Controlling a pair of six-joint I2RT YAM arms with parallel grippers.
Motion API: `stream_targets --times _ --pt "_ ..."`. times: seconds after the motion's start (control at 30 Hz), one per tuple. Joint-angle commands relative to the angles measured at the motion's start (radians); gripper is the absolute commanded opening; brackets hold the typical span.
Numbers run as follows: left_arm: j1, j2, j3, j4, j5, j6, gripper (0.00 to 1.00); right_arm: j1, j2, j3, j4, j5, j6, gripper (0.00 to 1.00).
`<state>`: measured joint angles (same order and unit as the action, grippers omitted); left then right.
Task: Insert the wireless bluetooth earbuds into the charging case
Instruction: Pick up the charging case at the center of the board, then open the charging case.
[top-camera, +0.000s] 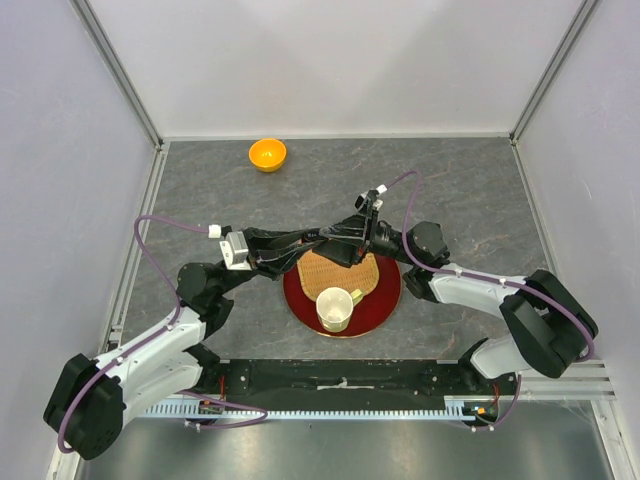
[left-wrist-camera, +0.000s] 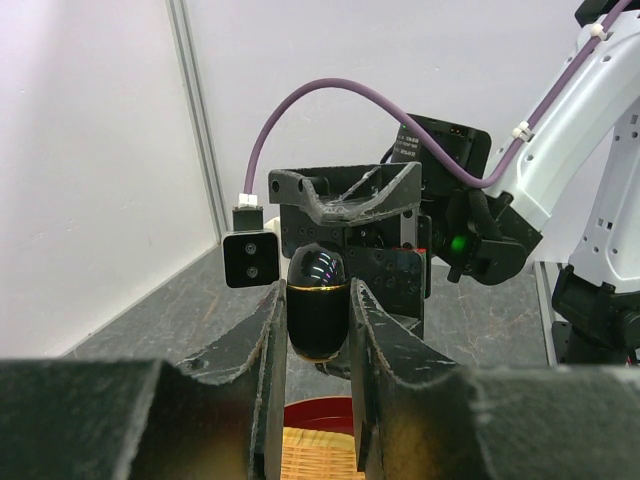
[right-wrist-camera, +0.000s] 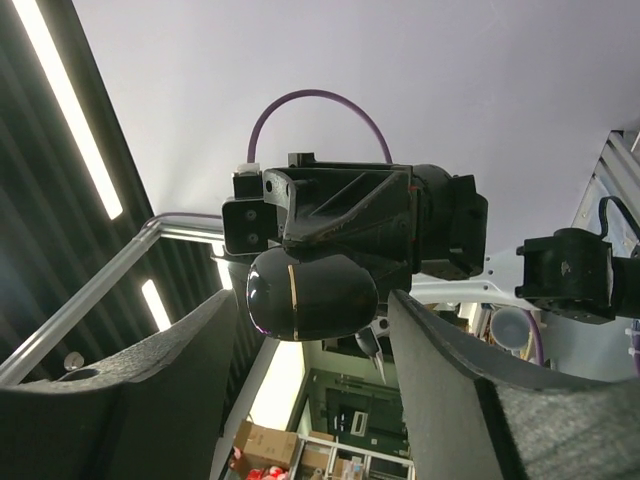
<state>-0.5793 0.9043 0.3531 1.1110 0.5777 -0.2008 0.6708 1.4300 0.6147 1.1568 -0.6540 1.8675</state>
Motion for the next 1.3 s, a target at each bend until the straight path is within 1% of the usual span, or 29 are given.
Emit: stream_targets --times 0.0,0.2,0.37,0.47,0.57,0.6,0.67,0.77,0.83,0.87,0.9,0.97,1.03,1.1,1.13,1.17,1.27 --pt "-0.001 0.001 -0.008 0.066 -0.013 0.001 0.02 0.010 0.007 0.026 0.107 0.024 0.013 0.66" --pt "-0.001 0.001 -0.013 0.070 -0.012 -0.005 0.02 0.016 0.014 0.023 0.119 0.036 0.009 0.64" --pt "-0.001 -0.004 -0.013 0.070 -0.009 -0.012 0.02 0.016 0.003 0.025 0.090 0.051 -0.024 0.65" --pt "-0.001 -0.005 -0.014 0.069 -0.012 -0.014 0.02 0.018 -0.005 0.026 0.076 0.056 -0.041 0.62" --pt "-0.001 -0.005 -0.014 0.067 -0.013 -0.014 0.02 0.018 -0.009 0.028 0.078 0.057 -0.039 0.56" --pt "-0.001 -0.004 -0.013 0.067 -0.013 -0.014 0.02 0.018 -0.009 0.026 0.078 0.057 -0.041 0.51" --pt "-0.001 -0.001 -0.013 0.067 -0.015 -0.017 0.02 0.018 -0.011 0.025 0.081 0.057 -0.041 0.49" --pt "-0.001 0.001 -0.012 0.069 -0.007 -0.020 0.02 0.019 -0.011 0.025 0.087 0.059 -0.041 0.43" --pt "-0.001 0.002 -0.013 0.069 -0.004 -0.023 0.02 0.018 -0.010 0.023 0.095 0.060 -0.042 0.37" --pt "-0.001 0.001 -0.013 0.066 -0.003 -0.025 0.03 0.018 -0.011 0.023 0.098 0.060 -0.042 0.31" --pt "-0.001 0.001 -0.013 0.064 0.001 -0.025 0.09 0.018 -0.011 0.025 0.099 0.060 -0.042 0.28" --pt "0.001 -0.004 -0.012 0.050 0.001 -0.025 0.26 0.018 -0.014 0.025 0.101 0.060 -0.047 0.26" --pt "-0.001 -0.008 -0.014 0.039 0.004 -0.022 0.34 0.018 -0.017 0.026 0.095 0.060 -0.051 0.24" --pt "-0.001 -0.021 -0.017 0.017 0.001 -0.015 0.47 0.018 -0.022 0.028 0.089 0.060 -0.060 0.24" --pt "-0.001 -0.024 -0.017 0.010 0.001 -0.009 0.49 0.018 -0.023 0.028 0.077 0.060 -0.064 0.24" --pt "-0.001 -0.027 -0.016 0.001 0.001 -0.006 0.56 0.018 -0.028 0.030 0.069 0.060 -0.070 0.24" --pt "-0.001 -0.041 -0.006 -0.048 0.001 0.008 0.62 0.018 -0.036 0.033 0.024 0.060 -0.096 0.24"
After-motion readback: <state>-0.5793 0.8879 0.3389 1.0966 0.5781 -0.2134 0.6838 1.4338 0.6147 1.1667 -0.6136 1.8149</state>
